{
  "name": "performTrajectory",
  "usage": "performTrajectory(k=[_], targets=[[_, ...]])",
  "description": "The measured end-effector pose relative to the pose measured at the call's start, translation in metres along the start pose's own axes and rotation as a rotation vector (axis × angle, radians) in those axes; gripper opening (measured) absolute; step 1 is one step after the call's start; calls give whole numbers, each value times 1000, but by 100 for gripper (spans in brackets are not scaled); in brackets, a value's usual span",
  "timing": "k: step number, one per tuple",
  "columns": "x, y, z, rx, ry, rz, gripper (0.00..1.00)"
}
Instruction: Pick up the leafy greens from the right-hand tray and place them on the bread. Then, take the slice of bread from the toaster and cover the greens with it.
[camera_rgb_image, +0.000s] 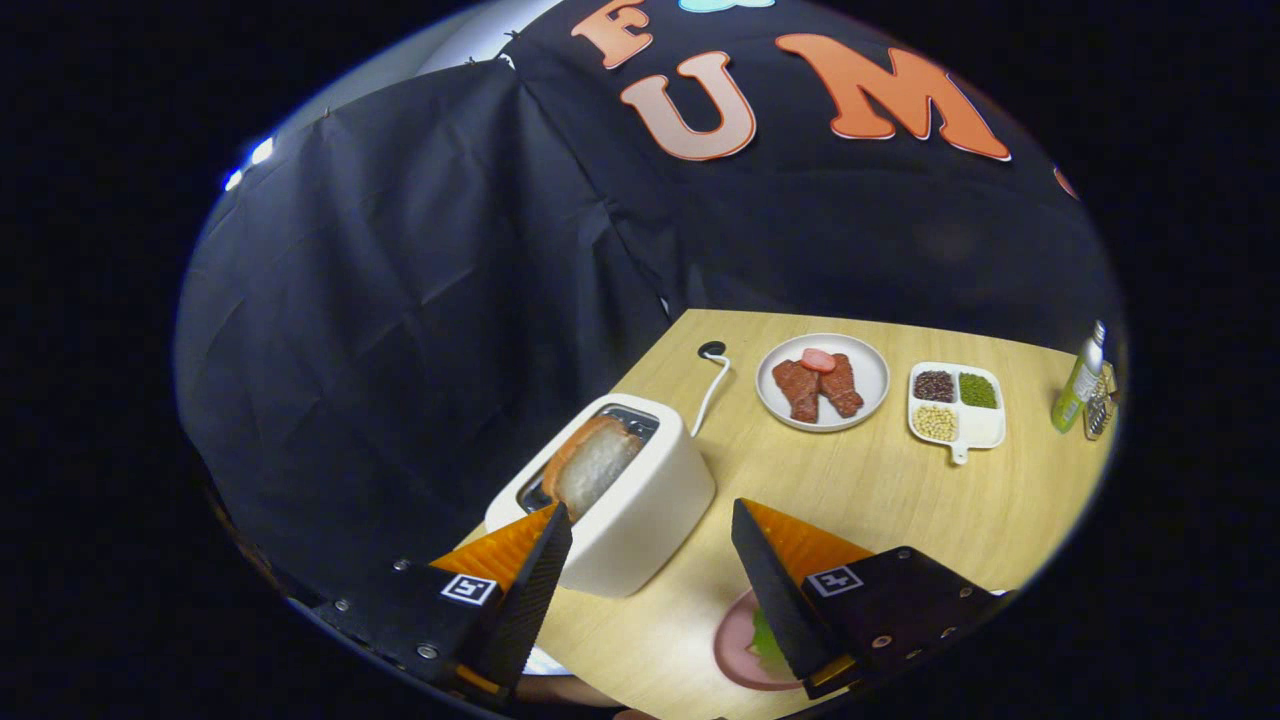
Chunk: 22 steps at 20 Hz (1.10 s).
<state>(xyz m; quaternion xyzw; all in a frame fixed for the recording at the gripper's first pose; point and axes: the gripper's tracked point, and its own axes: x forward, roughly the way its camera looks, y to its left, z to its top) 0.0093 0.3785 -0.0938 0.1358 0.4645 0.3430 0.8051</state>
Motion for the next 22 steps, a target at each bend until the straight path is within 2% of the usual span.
performTrajectory(k=[3, 8, 12, 17, 20, 22], targets=[[20, 20, 6, 49, 57, 39, 97], [51, 37, 15, 14, 115, 6, 97], [80, 33, 12, -40, 170, -61, 95], [101, 25, -6, -45, 250, -99, 71], [102, 21, -9, -56, 261, -121, 63], [99, 21, -11, -50, 269, -105, 50]])
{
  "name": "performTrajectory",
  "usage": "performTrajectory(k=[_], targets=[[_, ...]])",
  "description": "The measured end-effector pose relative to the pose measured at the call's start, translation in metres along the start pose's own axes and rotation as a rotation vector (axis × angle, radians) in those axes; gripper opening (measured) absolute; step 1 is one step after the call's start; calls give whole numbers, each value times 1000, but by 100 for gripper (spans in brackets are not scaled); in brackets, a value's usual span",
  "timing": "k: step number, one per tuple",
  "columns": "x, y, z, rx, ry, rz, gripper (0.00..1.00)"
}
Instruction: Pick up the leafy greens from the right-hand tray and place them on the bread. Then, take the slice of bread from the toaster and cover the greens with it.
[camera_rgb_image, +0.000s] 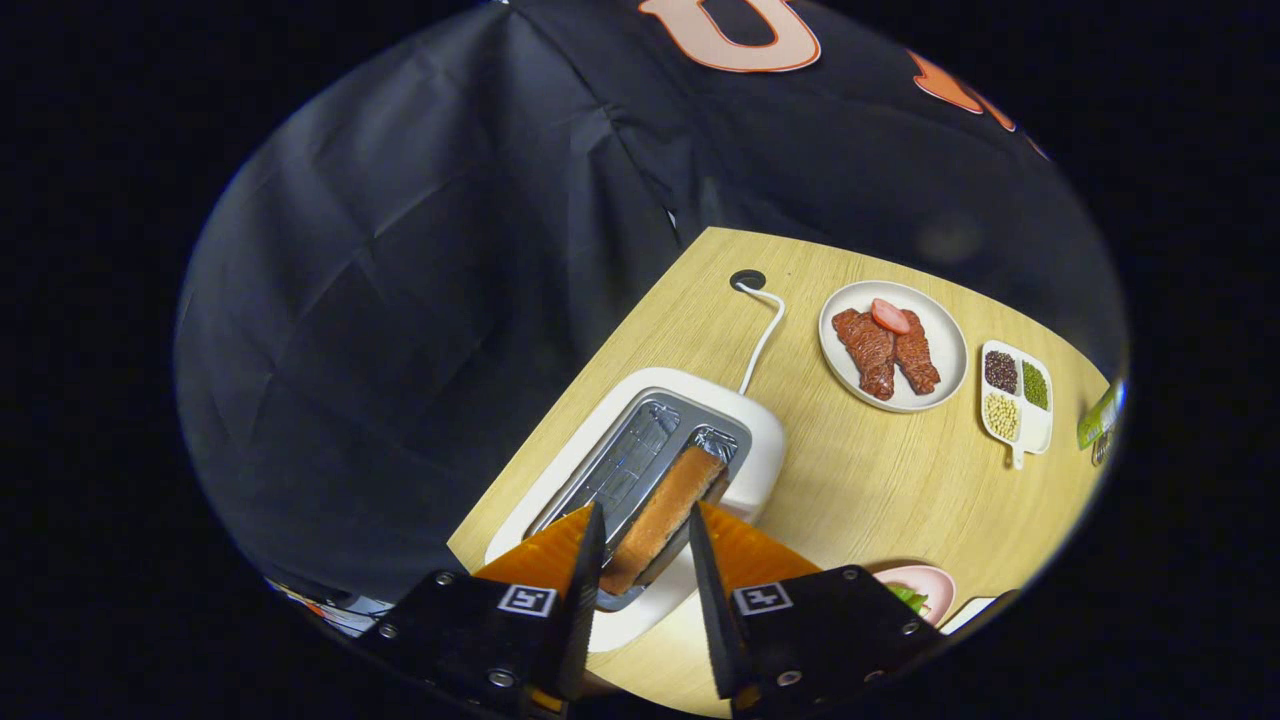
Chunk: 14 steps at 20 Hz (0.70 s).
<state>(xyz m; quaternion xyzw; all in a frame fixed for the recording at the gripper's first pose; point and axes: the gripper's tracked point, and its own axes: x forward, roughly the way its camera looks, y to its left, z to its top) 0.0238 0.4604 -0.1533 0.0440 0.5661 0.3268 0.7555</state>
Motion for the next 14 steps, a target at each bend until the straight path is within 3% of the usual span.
performTrajectory(k=[1, 3, 7, 14], targets=[[0, -1, -1, 8, -7, 2, 35], [-6, -2, 1, 29, -33, 25, 17], [-34, -4, 7, 81, -102, 89, 9], [-102, -20, 1, 79, -264, 167, 9]])
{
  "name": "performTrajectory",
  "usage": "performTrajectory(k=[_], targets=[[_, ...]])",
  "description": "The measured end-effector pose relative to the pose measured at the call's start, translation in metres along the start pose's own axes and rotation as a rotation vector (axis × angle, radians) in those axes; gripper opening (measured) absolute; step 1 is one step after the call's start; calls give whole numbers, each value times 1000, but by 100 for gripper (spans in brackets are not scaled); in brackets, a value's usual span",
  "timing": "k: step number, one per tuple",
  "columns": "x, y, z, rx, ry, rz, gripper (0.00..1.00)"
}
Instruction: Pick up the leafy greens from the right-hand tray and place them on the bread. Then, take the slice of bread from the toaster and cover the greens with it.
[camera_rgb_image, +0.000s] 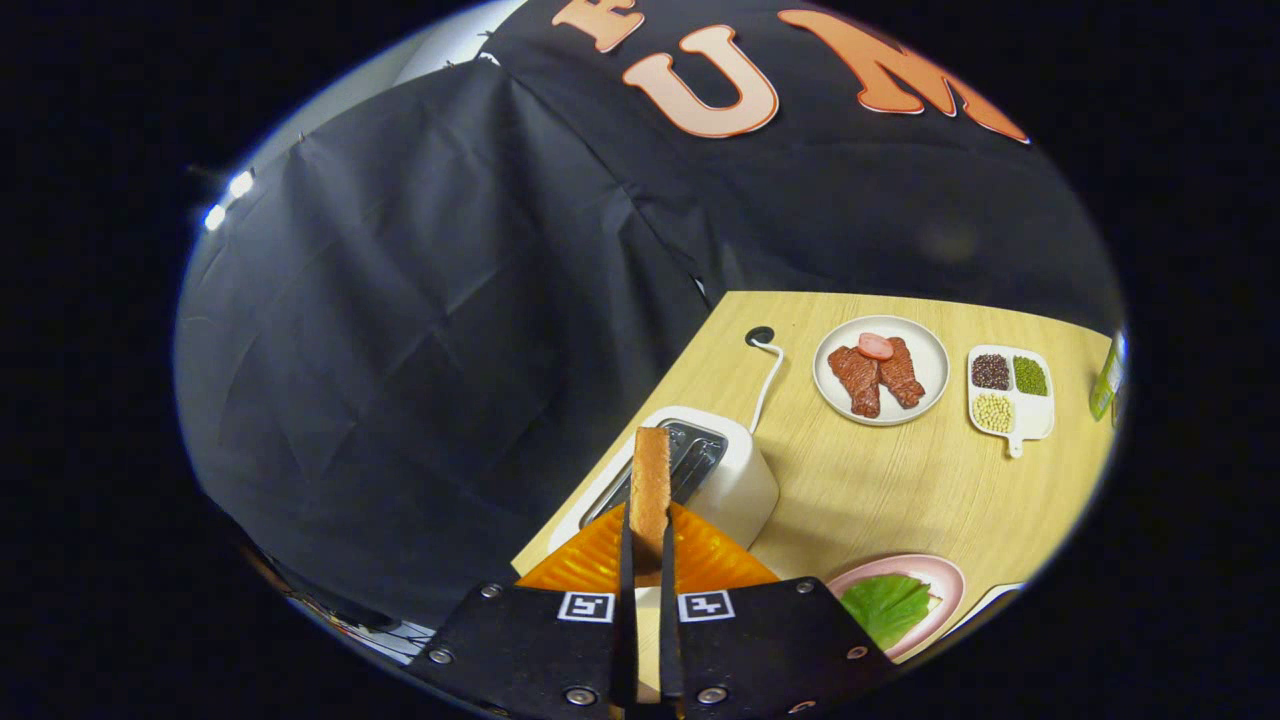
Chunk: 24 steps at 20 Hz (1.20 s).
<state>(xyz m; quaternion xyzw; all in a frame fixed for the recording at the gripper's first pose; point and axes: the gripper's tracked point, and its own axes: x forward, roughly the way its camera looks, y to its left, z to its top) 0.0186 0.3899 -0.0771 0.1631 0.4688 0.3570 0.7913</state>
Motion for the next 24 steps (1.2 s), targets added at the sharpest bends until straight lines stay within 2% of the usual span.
performTrajectory(k=[8, 19, 22, 24], targets=[[-56, -59, -38, 60, -73, -31, 9], [-62, -139, -122, 166, -53, -60, 9], [-58, -149, -138, 229, -47, -11, 9], [-56, -160, -148, 263, -48, -7, 9]])
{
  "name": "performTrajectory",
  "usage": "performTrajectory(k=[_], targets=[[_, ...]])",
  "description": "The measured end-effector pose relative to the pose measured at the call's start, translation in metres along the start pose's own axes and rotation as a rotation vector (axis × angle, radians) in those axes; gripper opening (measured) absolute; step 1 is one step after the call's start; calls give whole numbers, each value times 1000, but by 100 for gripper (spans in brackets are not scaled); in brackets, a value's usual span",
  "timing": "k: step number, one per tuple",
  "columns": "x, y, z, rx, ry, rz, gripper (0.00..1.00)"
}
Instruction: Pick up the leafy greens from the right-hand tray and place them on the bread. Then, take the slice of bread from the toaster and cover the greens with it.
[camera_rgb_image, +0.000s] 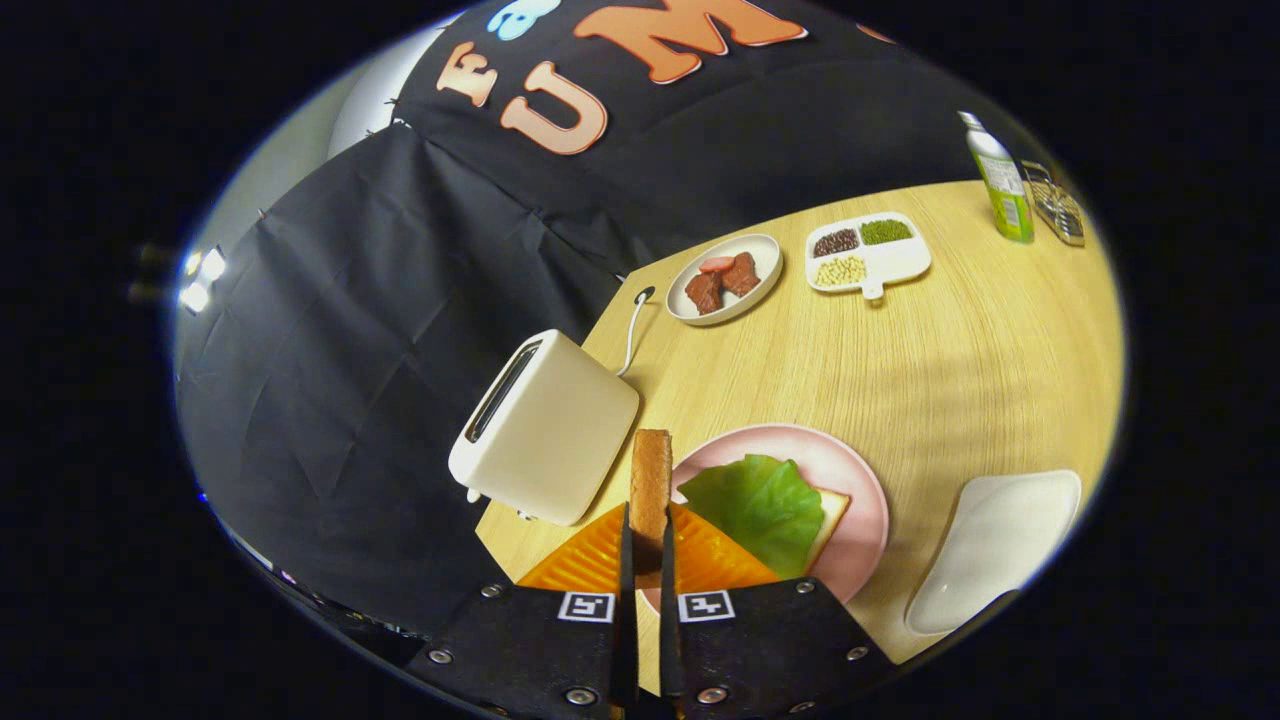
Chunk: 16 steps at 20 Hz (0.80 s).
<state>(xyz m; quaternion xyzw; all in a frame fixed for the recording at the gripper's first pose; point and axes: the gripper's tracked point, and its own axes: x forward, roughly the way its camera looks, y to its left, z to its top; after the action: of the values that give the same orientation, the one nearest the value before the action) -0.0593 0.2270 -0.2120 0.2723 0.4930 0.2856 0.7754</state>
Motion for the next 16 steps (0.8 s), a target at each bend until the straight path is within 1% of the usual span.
performTrajectory(k=[4, 6, 7, 8, 9, 10, 11, 13, 14, 16], targets=[[2, -27, -18, 44, 12, -33, 9], [0, -42, -18, 42, -11, -72, 9], [-1, -43, -22, 34, -13, -78, 9], [-2, -46, -22, 13, -18, -96, 11], [-5, -52, -22, -26, -30, -124, 17], [-6, -56, -21, -68, -42, -147, 20], [-8, -56, -21, -107, -51, -162, 26], [-12, -59, -18, -163, -76, -197, 34], [-15, -60, -13, -195, -101, -217, 38], [-25, -61, 6, -260, -180, -260, 51]])
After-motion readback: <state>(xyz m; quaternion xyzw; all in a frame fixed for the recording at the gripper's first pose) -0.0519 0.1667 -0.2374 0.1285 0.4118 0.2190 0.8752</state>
